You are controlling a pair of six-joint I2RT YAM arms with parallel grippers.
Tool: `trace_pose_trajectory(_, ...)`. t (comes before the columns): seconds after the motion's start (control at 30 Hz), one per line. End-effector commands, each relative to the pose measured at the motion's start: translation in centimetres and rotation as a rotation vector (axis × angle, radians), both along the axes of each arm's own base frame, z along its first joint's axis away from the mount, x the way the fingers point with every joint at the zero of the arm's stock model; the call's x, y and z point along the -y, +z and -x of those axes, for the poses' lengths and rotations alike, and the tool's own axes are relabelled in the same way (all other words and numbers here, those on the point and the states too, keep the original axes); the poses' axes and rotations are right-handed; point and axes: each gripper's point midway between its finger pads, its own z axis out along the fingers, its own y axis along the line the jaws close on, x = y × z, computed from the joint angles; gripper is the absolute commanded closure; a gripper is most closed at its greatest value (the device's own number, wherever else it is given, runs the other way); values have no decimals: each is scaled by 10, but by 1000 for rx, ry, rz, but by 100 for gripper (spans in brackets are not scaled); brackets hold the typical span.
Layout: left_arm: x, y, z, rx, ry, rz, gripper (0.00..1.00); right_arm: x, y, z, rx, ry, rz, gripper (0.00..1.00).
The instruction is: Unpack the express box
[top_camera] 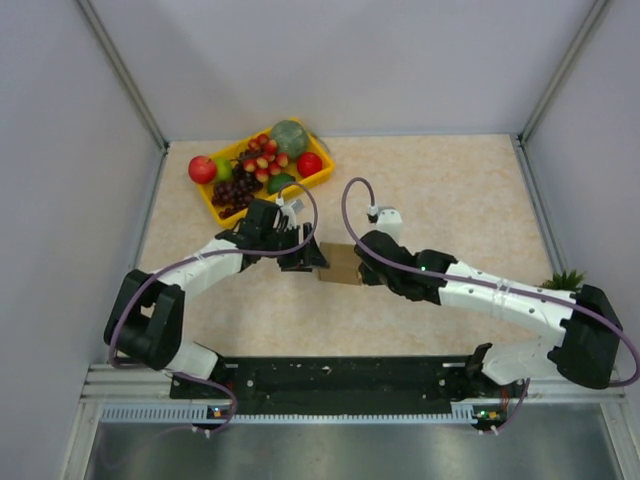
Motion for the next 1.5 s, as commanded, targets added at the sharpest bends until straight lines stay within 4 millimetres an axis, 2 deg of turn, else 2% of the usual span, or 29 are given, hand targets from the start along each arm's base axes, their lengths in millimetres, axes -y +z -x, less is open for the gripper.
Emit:
trace_pose_trajectory(0.0, 3, 26, -11, 151, -26, 22, 31, 34, 11, -12, 38, -134, -16, 100)
trace_pose_trajectory(0.13, 1, 49, -21, 315, -58, -48, 24, 55, 10, -12, 32, -197, -39, 100)
trace_pose_trajectory(0.27, 4, 64, -32, 488, -133, -168, 17, 63, 15, -12, 54, -204, -62, 100)
trace_pose_trajectory(0.3, 9, 73, -34, 525, -158, -163, 15, 64, 16, -12, 60, -199, -64, 100)
trace_pose_trajectory(0.37, 17, 74, -35, 564, -224, -158, 11, 67, 16, -13, 62, -205, -65, 100)
trace_pose_trajectory(0.4, 25, 81, -37, 593, -257, -145, 10, 68, 19, -12, 68, -208, -76, 100)
trace_pose_trajectory(0.47, 31, 69, -35, 598, -345, -174, 9, 73, 17, -11, 63, -214, -83, 100)
trace_pose_trajectory(0.5, 39, 71, -34, 621, -380, -188, 9, 74, 17, -10, 59, -215, -89, 100)
trace_pose_trajectory(0.57, 42, 51, -34, 602, -440, -246, 9, 79, 16, -7, 50, -217, -108, 100)
trace_pose_trajectory(0.6, 50, 54, -33, 616, -468, -243, 10, 80, 16, -7, 49, -219, -116, 100)
trace_pose_trajectory(0.67, 54, 38, -31, 570, -519, -268, 11, 83, 16, -3, 40, -216, -140, 100)
trace_pose_trajectory(0.7, 58, 36, -33, 565, -538, -269, 4, 85, 17, -3, 42, -217, -147, 100)
trace_pose_trajectory(0.83, 64, 28, -16, 548, -654, -237, 3, 91, 18, 1, 33, -213, -179, 100)
trace_pose_trajectory(0.97, 68, 28, -1, 549, -693, -192, 2, 95, 19, -1, 29, -224, -179, 100)
trace_pose_trajectory(1.1, 66, 11, 4, 551, -712, -242, 2, 92, 18, -4, 16, -236, -185, 100)
trace_pose_trajectory(1.3, 65, -11, 0, 602, -717, -365, 6, 88, 24, -6, 29, -238, -219, 100)
trace_pose_trajectory(1.47, 62, -20, -10, 670, -690, -459, 21, 86, 25, -6, 40, -223, -258, 100)
